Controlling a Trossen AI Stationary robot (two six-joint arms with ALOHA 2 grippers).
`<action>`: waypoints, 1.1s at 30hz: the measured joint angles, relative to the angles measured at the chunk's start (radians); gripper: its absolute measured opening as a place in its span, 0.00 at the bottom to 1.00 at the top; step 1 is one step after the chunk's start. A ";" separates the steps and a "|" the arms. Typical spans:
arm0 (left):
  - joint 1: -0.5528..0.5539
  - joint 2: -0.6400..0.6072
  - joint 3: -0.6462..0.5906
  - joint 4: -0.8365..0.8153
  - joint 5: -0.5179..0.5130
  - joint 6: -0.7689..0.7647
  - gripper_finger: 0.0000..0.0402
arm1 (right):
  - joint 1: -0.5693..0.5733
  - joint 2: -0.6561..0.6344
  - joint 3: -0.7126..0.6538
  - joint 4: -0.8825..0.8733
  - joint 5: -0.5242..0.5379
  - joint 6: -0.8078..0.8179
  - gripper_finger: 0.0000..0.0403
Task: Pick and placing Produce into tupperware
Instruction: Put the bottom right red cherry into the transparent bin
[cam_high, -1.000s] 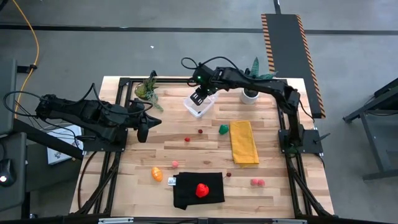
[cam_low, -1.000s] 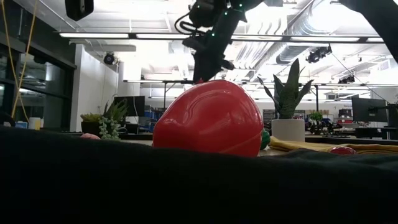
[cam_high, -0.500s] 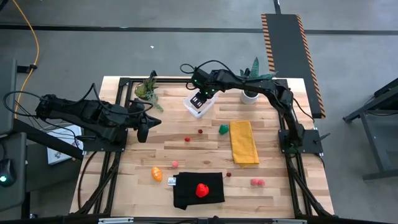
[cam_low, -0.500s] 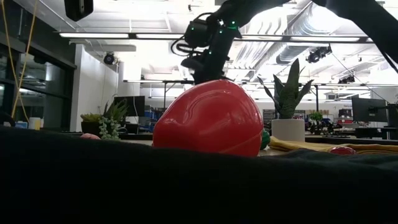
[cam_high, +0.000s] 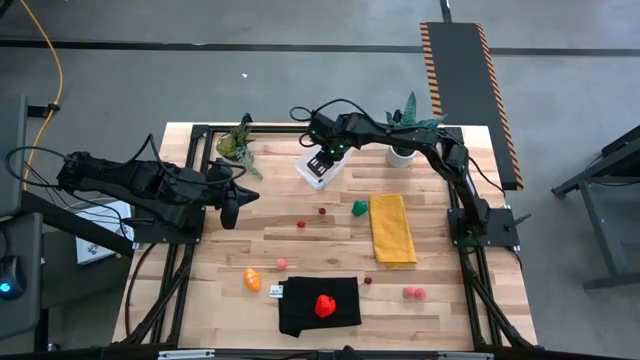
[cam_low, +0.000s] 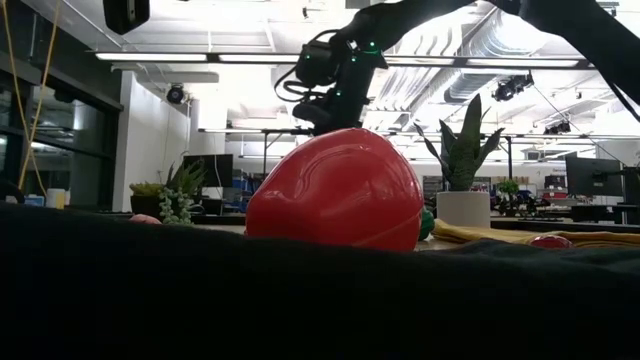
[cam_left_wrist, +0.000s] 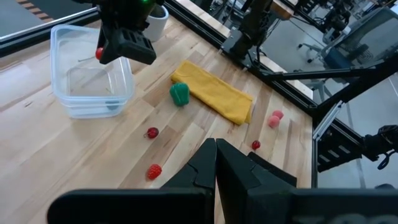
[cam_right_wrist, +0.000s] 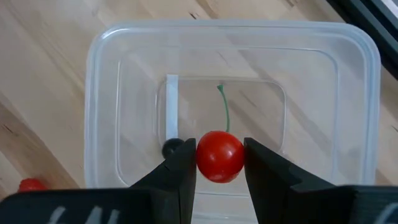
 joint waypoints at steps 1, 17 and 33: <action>0.000 0.000 0.000 0.000 0.000 0.000 0.00 | -0.002 0.000 0.000 0.000 -0.002 0.000 0.26; 0.000 0.000 0.000 0.002 0.000 0.000 0.00 | -0.005 0.000 0.000 0.000 -0.004 -0.021 0.26; 0.000 0.000 0.000 0.002 0.000 0.000 0.00 | -0.010 0.000 0.000 0.004 -0.022 -0.040 0.32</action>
